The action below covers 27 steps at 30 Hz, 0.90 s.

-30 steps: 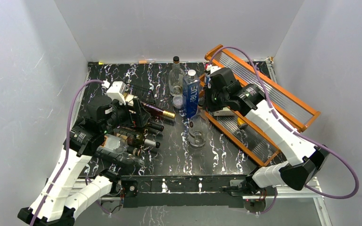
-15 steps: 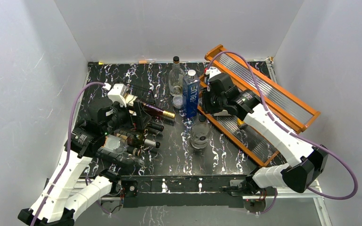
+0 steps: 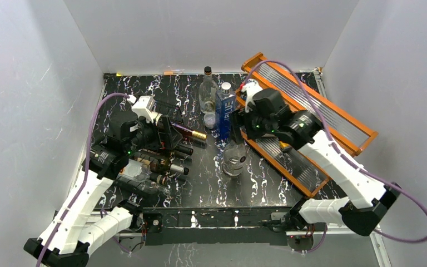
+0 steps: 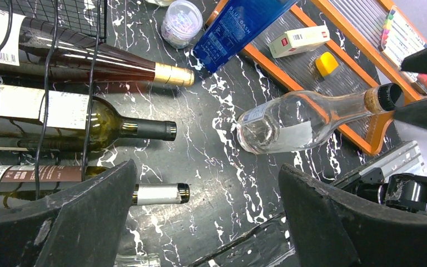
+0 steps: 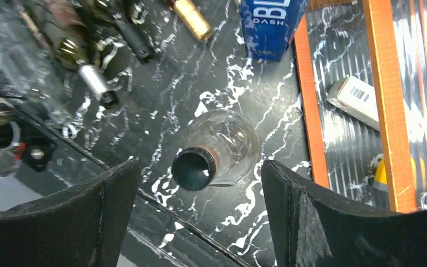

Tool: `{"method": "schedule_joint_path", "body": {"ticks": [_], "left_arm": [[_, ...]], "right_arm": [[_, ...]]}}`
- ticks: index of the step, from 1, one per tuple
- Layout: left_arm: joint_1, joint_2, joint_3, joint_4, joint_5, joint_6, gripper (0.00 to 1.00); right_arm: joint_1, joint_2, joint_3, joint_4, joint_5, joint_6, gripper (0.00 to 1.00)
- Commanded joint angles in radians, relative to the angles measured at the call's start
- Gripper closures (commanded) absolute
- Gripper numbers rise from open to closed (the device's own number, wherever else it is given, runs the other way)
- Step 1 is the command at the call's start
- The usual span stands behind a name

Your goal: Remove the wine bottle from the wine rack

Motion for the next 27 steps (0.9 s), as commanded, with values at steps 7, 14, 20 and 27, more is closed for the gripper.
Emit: {"method": "schedule_joint_path", "body": {"ticks": [7, 14, 20, 27], "left_arm": [[0.004, -0.023, 0.02, -0.015, 0.023, -0.05, 0.02], [0.005, -0.041, 0.015, -0.027, 0.012, -0.055, 0.02], [0.004, -0.042, 0.011, -0.03, 0.007, -0.053, 0.02], [0.004, -0.051, 0.02, -0.044, -0.006, -0.046, 0.02]], "right_arm": [[0.226, 0.121, -0.063, -0.021, 0.403, 0.088, 0.44], [0.227, 0.134, -0.057, 0.016, 0.408, 0.088, 0.71], [0.225, 0.126, -0.04, 0.106, 0.479, 0.082, 0.89], [0.165, 0.116, -0.053, 0.254, 0.522, 0.065, 1.0]]}}
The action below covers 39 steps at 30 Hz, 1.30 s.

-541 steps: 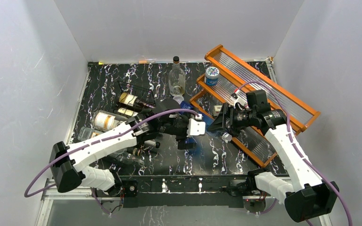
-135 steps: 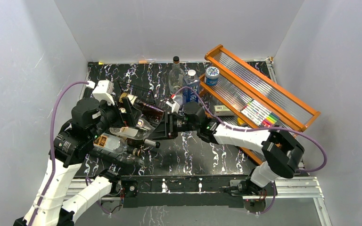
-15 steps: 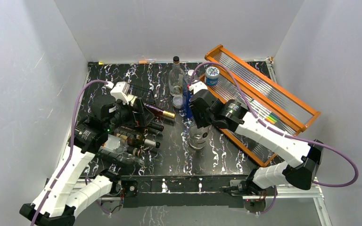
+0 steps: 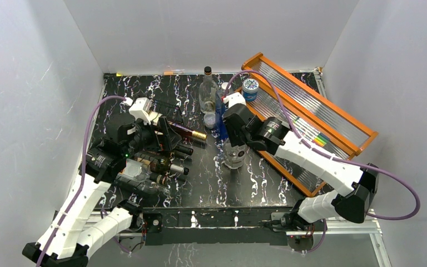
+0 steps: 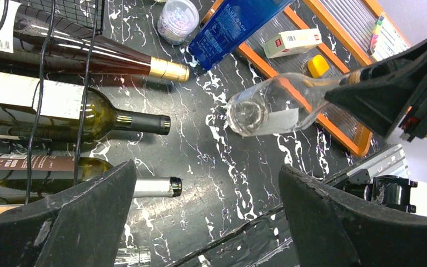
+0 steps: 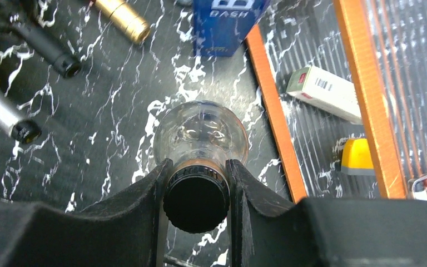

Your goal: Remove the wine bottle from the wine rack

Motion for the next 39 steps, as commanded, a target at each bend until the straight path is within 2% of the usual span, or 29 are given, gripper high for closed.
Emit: {"method": "schedule_joint_path", "body": {"ticks": [1, 11, 21, 29, 30, 35, 39], "left_arm": [[0.004, -0.022, 0.021, -0.024, -0.01, 0.005, 0.02], [0.005, -0.025, 0.023, -0.042, -0.03, 0.019, 0.02], [0.004, -0.013, 0.047, -0.048, -0.033, 0.035, 0.02], [0.004, -0.007, 0.045, -0.041, -0.034, 0.038, 0.02], [0.004, -0.007, 0.043, -0.041, -0.035, 0.036, 0.02], [0.004, -0.001, 0.044, -0.035, -0.023, 0.031, 0.02], [0.004, 0.011, 0.053, -0.033, -0.017, 0.025, 0.02]], "right_arm": [[-0.056, -0.026, 0.017, 0.229, 0.103, -0.017, 1.0], [-0.172, -0.009, -0.04, 0.45, -0.03, -0.042, 1.0], [-0.181, 0.012, -0.07, 0.571, -0.076, -0.1, 1.0], [-0.181, -0.013, -0.13, 0.6, -0.097, -0.132, 1.0], [-0.18, -0.016, -0.139, 0.597, -0.097, -0.133, 0.97], [-0.18, -0.028, -0.151, 0.548, -0.081, -0.137, 0.52], [-0.181, -0.053, -0.147, 0.502, -0.074, -0.145, 0.26]]}}
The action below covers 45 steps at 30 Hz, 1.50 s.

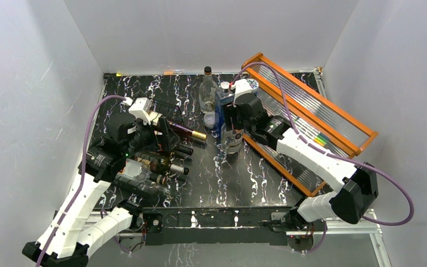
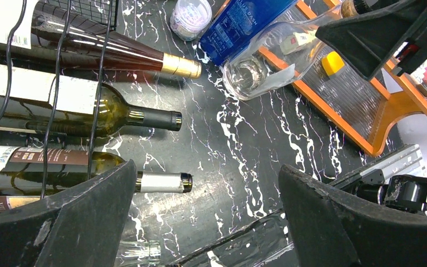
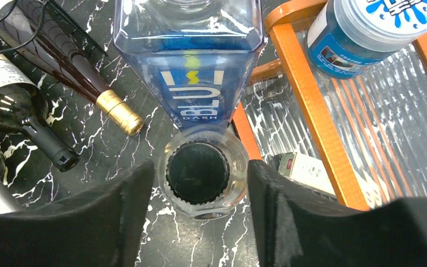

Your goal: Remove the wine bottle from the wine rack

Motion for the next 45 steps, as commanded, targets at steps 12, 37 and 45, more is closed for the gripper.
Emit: {"method": "schedule_joint_path", "body": {"ticks": [12, 37, 45], "left_arm": [[0.004, -0.006, 0.03, 0.02, 0.021, -0.022, 0.02], [0.004, -0.133, 0.049, 0.003, -0.084, -0.054, 0.02], [0.004, -0.143, 0.096, -0.045, -0.128, -0.024, 0.02]], "right_arm": [[0.001, -0.231, -0.027, -0.052, -0.028, -0.029, 0.02], [0.109, -0.278, -0.036, -0.046, -0.456, 0.171, 0.02], [0.384, 0.017, -0.03, 0.241, -0.459, 0.355, 0.02]]}}
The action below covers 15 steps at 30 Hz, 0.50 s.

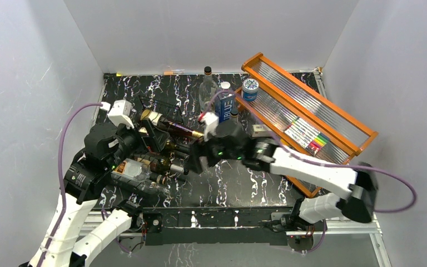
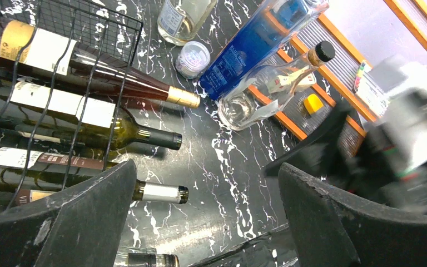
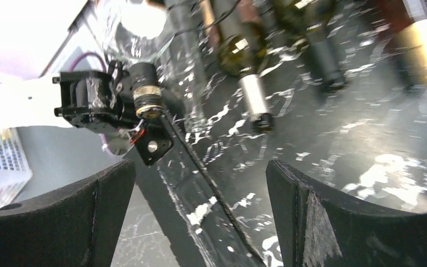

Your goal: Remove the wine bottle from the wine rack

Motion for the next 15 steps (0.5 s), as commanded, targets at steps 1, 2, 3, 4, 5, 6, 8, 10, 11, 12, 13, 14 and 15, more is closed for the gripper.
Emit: {"method": "schedule_joint_path", "body": {"ticks": [1, 2, 3, 4, 5, 6, 8, 10, 11, 12, 13, 14, 15], "left_arm": [[0.004, -0.014, 0.058, -0.03, -0.045, 0.037, 0.02], [0.004, -0.016, 0.065, -0.037, -0.05, 0.044, 0.02], [0.004, -0.017, 0.074, -0.052, -0.056, 0.049, 0.02], [0.004, -0.018, 0.081, -0.063, -0.064, 0.054, 0.02], [0.005, -0.021, 0.089, -0.073, -0.073, 0.058, 0.02], [0.004, -0.026, 0.093, -0.084, -0.089, 0.062, 0.02], [0.004, -0.043, 0.094, -0.097, -0.125, 0.064, 0.02], [0.004, -0.068, 0.088, -0.102, -0.15, 0.064, 0.02], [0.004, -0.078, 0.083, -0.102, -0.159, 0.062, 0.02], [0.004, -0.089, 0.078, -0.103, -0.164, 0.06, 0.02], [0.004, -0.097, 0.074, -0.103, -0.167, 0.061, 0.02], [0.004, -0.102, 0.072, -0.105, -0.17, 0.061, 0.02], [0.004, -0.103, 0.071, -0.109, -0.173, 0.061, 0.02]], "right_arm": [[0.11, 0.176, 0.066, 0.209, -0.036, 0.125, 0.02], [0.119, 0.211, 0.083, 0.229, -0.055, 0.139, 0.02], [0.124, 0.242, 0.1, 0.249, -0.096, 0.155, 0.02], [0.127, 0.271, 0.113, 0.274, -0.133, 0.17, 0.02], [0.129, 0.296, 0.124, 0.299, -0.165, 0.183, 0.02], [0.132, 0.32, 0.131, 0.324, -0.187, 0.201, 0.02], [0.137, 0.365, 0.144, 0.365, -0.226, 0.222, 0.02], [0.142, 0.407, 0.157, 0.38, -0.229, 0.241, 0.02], [0.142, 0.428, 0.162, 0.387, -0.233, 0.247, 0.02], [0.142, 0.444, 0.168, 0.399, -0.243, 0.25, 0.02], [0.142, 0.463, 0.173, 0.41, -0.254, 0.252, 0.02], [0.142, 0.48, 0.18, 0.422, -0.267, 0.256, 0.02], [0.142, 0.49, 0.19, 0.438, -0.287, 0.261, 0.02]]}}
